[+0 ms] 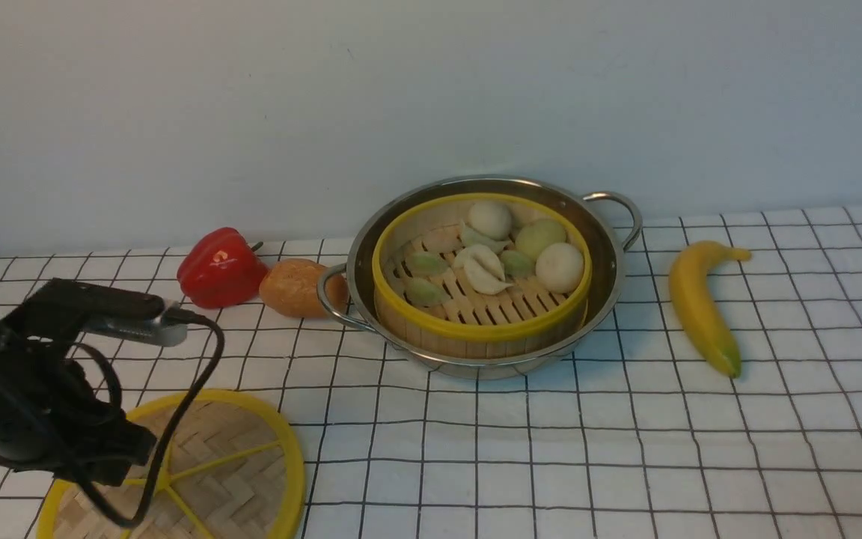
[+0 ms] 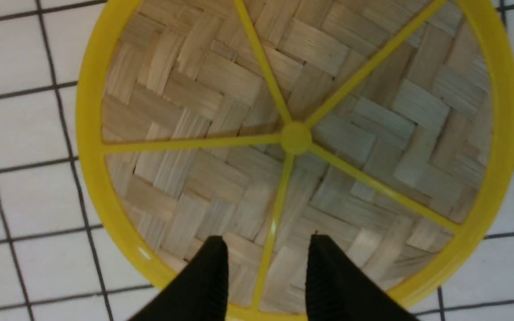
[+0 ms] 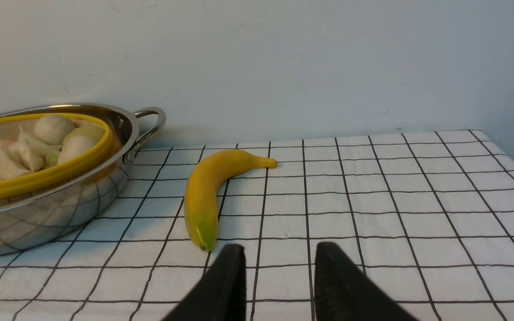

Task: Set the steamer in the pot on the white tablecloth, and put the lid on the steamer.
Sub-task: 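Grasp the bamboo steamer lid lying on the table by its centre knob, then place the yellow bamboo steamer lid onto the steamer in the pot with the left gripper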

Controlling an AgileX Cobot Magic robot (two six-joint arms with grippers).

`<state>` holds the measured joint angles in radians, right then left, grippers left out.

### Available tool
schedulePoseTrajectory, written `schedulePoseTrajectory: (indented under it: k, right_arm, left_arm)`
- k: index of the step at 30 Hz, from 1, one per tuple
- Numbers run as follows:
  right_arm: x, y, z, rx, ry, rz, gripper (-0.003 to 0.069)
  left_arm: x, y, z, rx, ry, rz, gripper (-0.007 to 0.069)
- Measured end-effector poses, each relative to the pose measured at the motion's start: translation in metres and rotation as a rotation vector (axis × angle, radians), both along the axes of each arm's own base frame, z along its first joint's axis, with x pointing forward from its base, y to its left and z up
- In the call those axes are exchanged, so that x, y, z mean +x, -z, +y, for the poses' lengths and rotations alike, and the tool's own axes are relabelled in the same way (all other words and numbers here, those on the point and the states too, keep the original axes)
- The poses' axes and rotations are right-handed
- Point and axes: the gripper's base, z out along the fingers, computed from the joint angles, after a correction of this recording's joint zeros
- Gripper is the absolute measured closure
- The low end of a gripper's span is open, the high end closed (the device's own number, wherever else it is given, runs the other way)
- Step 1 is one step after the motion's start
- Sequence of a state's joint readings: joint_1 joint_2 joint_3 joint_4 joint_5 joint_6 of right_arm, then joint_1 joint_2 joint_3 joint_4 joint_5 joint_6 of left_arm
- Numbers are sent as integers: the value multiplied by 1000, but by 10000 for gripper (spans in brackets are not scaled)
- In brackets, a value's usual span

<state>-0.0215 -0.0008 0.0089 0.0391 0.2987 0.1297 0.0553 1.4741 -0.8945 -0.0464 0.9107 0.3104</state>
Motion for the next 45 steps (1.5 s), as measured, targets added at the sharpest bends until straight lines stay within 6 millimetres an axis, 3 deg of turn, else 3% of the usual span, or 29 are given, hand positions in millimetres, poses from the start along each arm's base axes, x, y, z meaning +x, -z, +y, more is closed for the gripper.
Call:
schedulePoseTrajectory:
  k: [1, 6, 11, 16, 22, 28, 32, 36, 40, 41, 42, 45]
  right_arm:
    - [0, 0, 0, 0, 0, 0, 419]
    - [0, 0, 0, 3, 0, 0, 419]
    - [0, 0, 0, 3, 0, 0, 419]
    - [0, 0, 0, 3, 0, 0, 419]
    - [0, 0, 0, 3, 0, 0, 419]
    - [0, 0, 0, 4, 0, 0, 419]
    - [0, 0, 0, 4, 0, 0, 419]
    - [0, 0, 0, 4, 0, 0, 419]
    - [0, 0, 0, 4, 0, 0, 419]
    - [0, 0, 0, 4, 0, 0, 419]
    - [0, 0, 0, 4, 0, 0, 419]
    - [0, 0, 0, 4, 0, 0, 419]
  left_arm:
    - [13, 11, -1, -16, 20, 38, 382]
    - [35, 28, -5, -77, 28, 81, 340]
    - [39, 31, -5, -78, 33, 83, 262]
    - [41, 34, -6, -89, 24, 82, 250]
    - [44, 51, -6, -104, 12, 137, 321]
    - [43, 53, -5, -97, -20, 169, 510]
    - [41, 50, -5, -95, -27, 196, 510]
    - [39, 23, -6, -108, -15, 202, 510]
    - [59, -53, -21, -180, 108, -49, 510]
    - [61, -59, -23, -183, 123, -70, 510]
    - [68, -84, -35, -191, 202, -151, 510]
    - [78, -113, -56, -188, 331, -242, 510]
